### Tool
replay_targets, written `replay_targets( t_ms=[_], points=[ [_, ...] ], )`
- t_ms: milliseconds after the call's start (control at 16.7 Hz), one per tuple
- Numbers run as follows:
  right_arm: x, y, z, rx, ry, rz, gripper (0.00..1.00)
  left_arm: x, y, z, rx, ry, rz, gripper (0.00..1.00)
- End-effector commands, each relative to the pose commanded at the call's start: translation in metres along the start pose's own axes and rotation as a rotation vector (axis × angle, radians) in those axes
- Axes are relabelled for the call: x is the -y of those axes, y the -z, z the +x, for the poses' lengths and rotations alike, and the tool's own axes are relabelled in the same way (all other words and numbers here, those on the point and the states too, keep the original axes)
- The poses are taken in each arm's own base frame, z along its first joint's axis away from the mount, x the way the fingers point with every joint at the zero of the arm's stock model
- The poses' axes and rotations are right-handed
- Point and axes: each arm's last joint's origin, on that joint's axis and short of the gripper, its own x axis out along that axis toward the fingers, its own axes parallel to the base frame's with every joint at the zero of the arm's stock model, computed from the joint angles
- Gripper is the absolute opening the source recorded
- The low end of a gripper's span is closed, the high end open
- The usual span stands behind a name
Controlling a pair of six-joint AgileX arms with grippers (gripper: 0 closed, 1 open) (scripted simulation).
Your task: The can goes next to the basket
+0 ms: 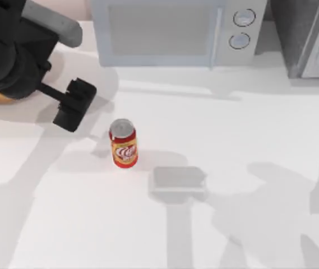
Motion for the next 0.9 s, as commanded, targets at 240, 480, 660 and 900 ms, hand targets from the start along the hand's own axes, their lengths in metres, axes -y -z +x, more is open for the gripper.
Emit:
replay_targets(
  t_ms=[240, 480, 660, 900],
  points=[
    [0.0, 0.0, 0.0, 0.0, 0.0, 0.0, 1.0, 0.019, -0.051, 0.047, -0.218, 0.079, 0.117, 1.0],
    [0.0, 0.0, 0.0, 0.0, 0.0, 0.0, 1.0, 0.041, -0.079, 0.094, -0.382, 0.131, 0.204, 1.0],
    [0.0, 0.0, 0.0, 0.0, 0.0, 0.0, 1.0, 0.052, -0.087, 0.115, -0.452, 0.151, 0.24, 1.0],
    [0.0, 0.0, 0.0, 0.0, 0.0, 0.0, 1.0, 0.054, -0.089, 0.121, -0.47, 0.156, 0.248, 1.0]
  ],
)
